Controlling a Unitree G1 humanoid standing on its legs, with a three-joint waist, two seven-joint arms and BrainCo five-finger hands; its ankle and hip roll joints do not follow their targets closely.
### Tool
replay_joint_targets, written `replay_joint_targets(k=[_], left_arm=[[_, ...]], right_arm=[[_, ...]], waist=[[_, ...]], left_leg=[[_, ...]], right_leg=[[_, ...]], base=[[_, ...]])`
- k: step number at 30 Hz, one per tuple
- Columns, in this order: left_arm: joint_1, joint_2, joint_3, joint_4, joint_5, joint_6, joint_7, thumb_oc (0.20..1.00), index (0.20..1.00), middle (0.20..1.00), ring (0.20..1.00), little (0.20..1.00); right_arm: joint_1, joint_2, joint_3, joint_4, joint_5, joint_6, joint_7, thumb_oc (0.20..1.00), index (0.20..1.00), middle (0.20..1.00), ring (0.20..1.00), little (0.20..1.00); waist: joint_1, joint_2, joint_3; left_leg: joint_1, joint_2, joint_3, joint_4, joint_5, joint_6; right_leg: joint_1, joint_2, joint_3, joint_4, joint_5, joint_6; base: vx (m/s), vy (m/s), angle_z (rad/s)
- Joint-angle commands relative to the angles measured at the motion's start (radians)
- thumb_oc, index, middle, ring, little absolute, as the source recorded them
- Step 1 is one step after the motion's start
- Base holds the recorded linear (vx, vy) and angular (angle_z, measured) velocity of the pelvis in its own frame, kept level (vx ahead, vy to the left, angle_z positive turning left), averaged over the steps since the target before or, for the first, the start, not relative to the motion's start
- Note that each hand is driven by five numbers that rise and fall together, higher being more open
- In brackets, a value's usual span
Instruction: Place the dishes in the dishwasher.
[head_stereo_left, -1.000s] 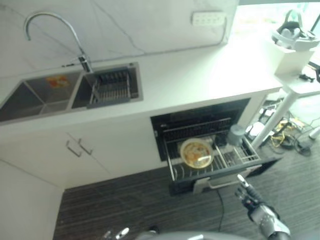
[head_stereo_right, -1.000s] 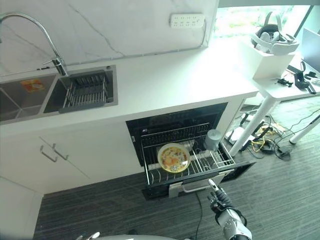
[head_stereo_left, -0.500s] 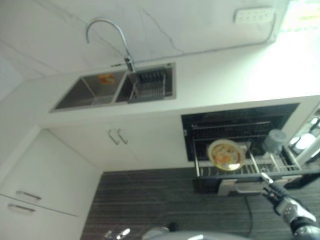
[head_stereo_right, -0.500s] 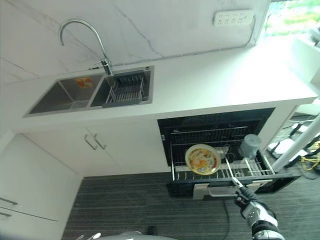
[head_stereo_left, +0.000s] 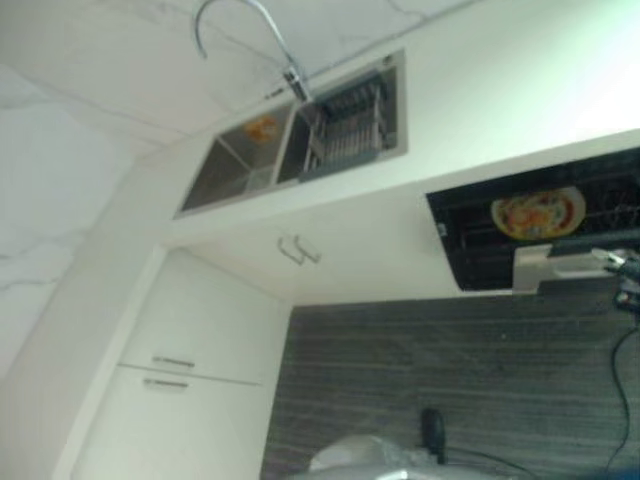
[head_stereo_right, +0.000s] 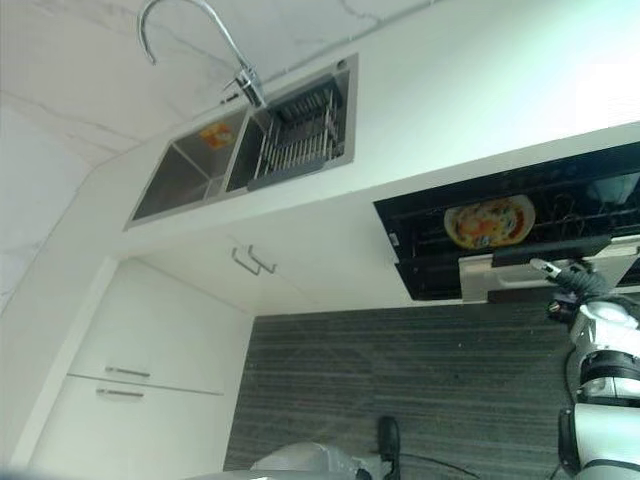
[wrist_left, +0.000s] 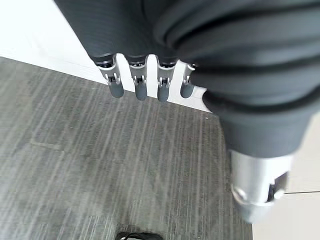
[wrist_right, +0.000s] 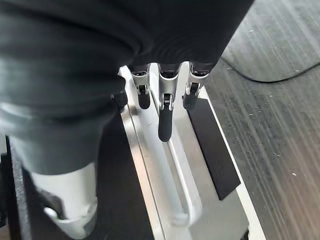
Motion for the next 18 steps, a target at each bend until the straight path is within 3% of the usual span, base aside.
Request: replay_joint_targets(k=[1, 5, 8, 10, 11, 14, 17, 18], left_arm=[[-0.072, 0.079, -0.023, -0.029, 0.015, 0.002, -0.019, 1.0, 1.0, 1.0, 1.0, 1.0], [-0.059, 0.116, -0.012, -0.062, 0.033, 0.042, -0.019, 1.0, 1.0, 1.0, 1.0, 1.0], [-0.035, 0.144, 0.013, -0.07, 0.086, 0.052, -0.042, 1.0, 1.0, 1.0, 1.0, 1.0], [-0.022, 0.15, 0.012, -0.078, 0.091, 0.045, -0.045, 1.0, 1.0, 1.0, 1.0, 1.0], [-0.019, 0.151, 0.016, -0.081, 0.09, 0.048, -0.045, 1.0, 1.0, 1.0, 1.0, 1.0], [-0.014, 0.167, 0.037, -0.1, 0.111, 0.041, -0.075, 1.0, 1.0, 1.0, 1.0, 1.0], [-0.008, 0.17, 0.038, -0.108, 0.111, 0.034, -0.078, 1.0, 1.0, 1.0, 1.0, 1.0], [-0.004, 0.175, 0.051, -0.13, 0.111, 0.039, -0.084, 1.0, 1.0, 1.0, 1.0, 1.0]], right_arm=[[-0.328, -0.091, 0.085, -0.075, -0.049, -0.151, -0.004, 1.0, 1.0, 1.0, 1.0, 1.0], [-0.531, -0.171, 0.197, -0.019, -0.043, -0.169, -0.027, 1.0, 1.0, 1.0, 1.0, 1.0], [-0.657, -0.222, 0.286, 0.009, -0.048, -0.175, -0.038, 1.0, 1.0, 1.0, 1.0, 1.0], [-0.703, -0.245, 0.326, 0.028, -0.051, -0.209, -0.046, 1.0, 1.0, 1.0, 1.0, 1.0], [-0.71, -0.251, 0.332, 0.028, -0.057, -0.213, -0.048, 1.0, 1.0, 1.0, 1.0, 1.0], [-0.697, -0.262, 0.339, 0.031, -0.077, -0.187, -0.008, 1.0, 1.0, 1.0, 1.0, 1.0], [-0.658, -0.254, 0.326, 0.023, -0.072, -0.166, 0.034, 1.0, 1.0, 1.0, 1.0, 1.0], [-0.546, -0.223, 0.266, -0.004, -0.056, -0.098, 0.12, 1.0, 1.0, 1.0, 1.0, 1.0]], waist=[[0.107, 0.032, 0.003], [0.137, 0.037, 0.004], [0.163, 0.004, -0.002], [0.171, 0.001, 0.003], [0.174, -0.01, -0.001], [0.178, -0.041, 0.006], [0.178, -0.053, 0.006], [0.172, -0.063, 0.014]], left_leg=[[-0.004, 0.131, -0.005, 0.006, -0.006, -0.142], [-0.018, 0.118, -0.029, 0.006, 0.002, -0.141], [-0.016, 0.115, -0.06, 0.006, -0.013, -0.149], [-0.027, 0.119, -0.053, 0.006, 0.008, -0.141], [-0.019, 0.119, -0.064, 0.006, -0.011, -0.149], [-0.018, 0.125, -0.063, 0.006, -0.015, -0.146], [-0.014, 0.127, -0.061, 0.006, -0.017, -0.144], [-0.017, 0.136, -0.04, 0.006, 0.0, -0.133]], right_leg=[[-0.099, -0.023, 0.043, 0.144, -0.024, -0.052], [-0.103, -0.025, 0.022, 0.159, -0.027, -0.054], [-0.092, -0.018, 0.021, 0.159, -0.044, -0.041], [-0.101, -0.012, -0.002, 0.162, -0.022, -0.051], [-0.091, -0.009, 0.013, 0.158, -0.041, -0.041], [-0.083, 0.002, 0.001, 0.153, -0.033, -0.036], [-0.079, 0.006, 0.0, 0.149, -0.029, -0.035], [-0.09, 0.007, -0.015, 0.15, 0.0, -0.045]], base=[[0.06, 0.073, 0.43], [0.05, 0.031, 0.37], [0.13, -0.09, 0.22], [0.03, -0.056, 0.1], [0.0, -0.108, 0.08], [0.02, -0.108, 0.0], [-0.04, -0.019, -0.03], [-0.11, -0.016, -0.01]])
